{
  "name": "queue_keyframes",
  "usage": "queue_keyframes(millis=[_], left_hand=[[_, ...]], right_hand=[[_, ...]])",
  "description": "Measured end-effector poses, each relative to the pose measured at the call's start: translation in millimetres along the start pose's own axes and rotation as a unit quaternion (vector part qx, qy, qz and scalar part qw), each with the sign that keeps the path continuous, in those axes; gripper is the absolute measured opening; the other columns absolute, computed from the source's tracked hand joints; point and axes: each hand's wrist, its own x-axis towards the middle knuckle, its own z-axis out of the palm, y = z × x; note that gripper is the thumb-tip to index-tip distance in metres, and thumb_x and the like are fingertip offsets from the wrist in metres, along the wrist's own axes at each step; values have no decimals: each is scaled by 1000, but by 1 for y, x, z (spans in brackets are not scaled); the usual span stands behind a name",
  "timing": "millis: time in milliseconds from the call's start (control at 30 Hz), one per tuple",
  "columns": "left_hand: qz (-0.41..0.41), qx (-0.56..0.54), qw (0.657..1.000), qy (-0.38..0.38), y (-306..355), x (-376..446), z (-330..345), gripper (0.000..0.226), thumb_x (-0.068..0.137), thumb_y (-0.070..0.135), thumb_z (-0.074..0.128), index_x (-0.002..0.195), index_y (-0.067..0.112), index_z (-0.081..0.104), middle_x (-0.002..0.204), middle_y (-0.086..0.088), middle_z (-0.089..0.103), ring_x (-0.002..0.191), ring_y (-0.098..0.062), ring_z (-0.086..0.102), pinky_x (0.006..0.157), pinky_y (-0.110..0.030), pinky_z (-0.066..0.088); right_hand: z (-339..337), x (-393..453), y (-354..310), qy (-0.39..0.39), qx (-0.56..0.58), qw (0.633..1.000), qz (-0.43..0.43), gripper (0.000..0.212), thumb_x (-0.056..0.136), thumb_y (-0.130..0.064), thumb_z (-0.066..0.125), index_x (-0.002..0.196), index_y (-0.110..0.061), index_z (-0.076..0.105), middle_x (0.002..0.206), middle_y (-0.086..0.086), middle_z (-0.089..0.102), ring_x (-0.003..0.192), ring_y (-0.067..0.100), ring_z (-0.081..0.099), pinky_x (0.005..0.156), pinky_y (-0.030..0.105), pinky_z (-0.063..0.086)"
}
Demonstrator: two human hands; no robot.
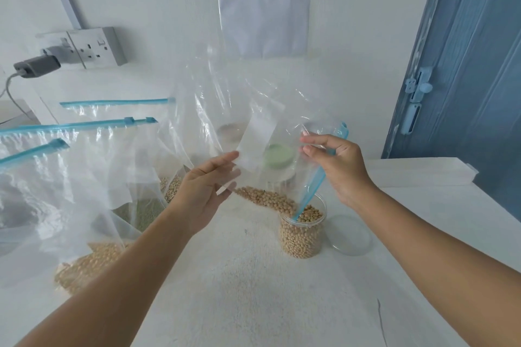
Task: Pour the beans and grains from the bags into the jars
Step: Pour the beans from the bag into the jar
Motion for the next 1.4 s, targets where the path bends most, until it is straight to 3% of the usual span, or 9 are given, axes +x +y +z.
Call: queue_keyframes(millis=[67, 200, 367, 533, 833, 1000, 1133, 1300, 1400], left_hand=[[7, -4, 1000, -1, 1, 2, 2, 25, 91, 9, 66, 107, 19, 83, 99, 1, 72, 121, -27, 69, 111, -48, 47], [20, -10, 1000, -9, 4, 4, 9, 24, 99, 3, 60, 104, 15, 81, 96, -2, 70, 118, -34, 71, 111, -51, 48], [36, 9, 999, -11, 12, 4, 23, 26, 102, 0, 58, 102, 13, 81, 95, 1, 75, 117, -33, 71, 109, -50, 51], [39, 28, 999, -14, 13, 3, 30, 24, 102, 1, 58, 103, 12, 80, 93, 2, 75, 116, -31, 72, 107, -49, 52], [61, 41, 997, -5, 16, 1, 32, 27, 102, 0, 59, 96, 13, 82, 103, 0, 77, 114, -32, 73, 102, -46, 54], [76, 50, 996, -5, 21, 1, 32, 22, 101, -1, 60, 101, 10, 79, 113, -2, 77, 114, -33, 73, 102, -46, 53], [88, 61, 994, 3, 24, 1, 35, 20, 101, -1, 60, 103, 8, 77, 110, -2, 77, 111, -33, 74, 101, -44, 54], [93, 78, 993, -6, 27, -2, 44, 22, 102, 0, 59, 100, 10, 78, 107, -1, 78, 112, -30, 74, 99, -43, 56], [107, 86, 990, -5, 26, -3, 46, 23, 103, -2, 57, 99, 9, 77, 114, -4, 77, 111, -31, 74, 102, -46, 56]], right_hand=[[-3, -2, -1, 8, -10, 1000, -3, 22, 91, 2, 74, 100, -17, 82, 123, -1, 75, 122, 5, 66, 107, 32, 53], [-6, -5, -2, 25, -45, 999, -17, 22, 93, -5, 74, 102, -24, 80, 125, -8, 72, 108, -7, 68, 98, 17, 52], [-13, -4, 2, 42, -52, 998, 11, 21, 91, -19, 79, 107, -31, 80, 118, -18, 75, 114, 3, 68, 100, 21, 52], [-19, -9, 5, 27, -51, 998, 35, 30, 87, -14, 83, 109, -34, 80, 121, -12, 74, 113, 11, 69, 94, 27, 55], [-22, -11, 1, 40, -35, 997, 50, 19, 92, -7, 76, 99, -24, 82, 97, 8, 79, 96, 32, 76, 90, 38, 59], [-20, -14, -4, 45, -6, 997, 60, 19, 98, -3, 66, 97, -17, 80, 104, 12, 77, 94, 25, 78, 76, 24, 58], [-19, -17, -4, 55, 19, 996, 69, 16, 97, -4, 68, 101, -15, 80, 108, 10, 76, 95, 23, 77, 80, 26, 60], [-18, -21, 3, 32, -14, 996, 76, 21, 89, -10, 80, 98, -28, 83, 110, -6, 78, 106, 15, 72, 90, 31, 59], [-20, -23, 5, 42, -1, 997, 70, 22, 91, -3, 76, 97, -22, 83, 110, 8, 77, 101, 19, 75, 90, 32, 61]])
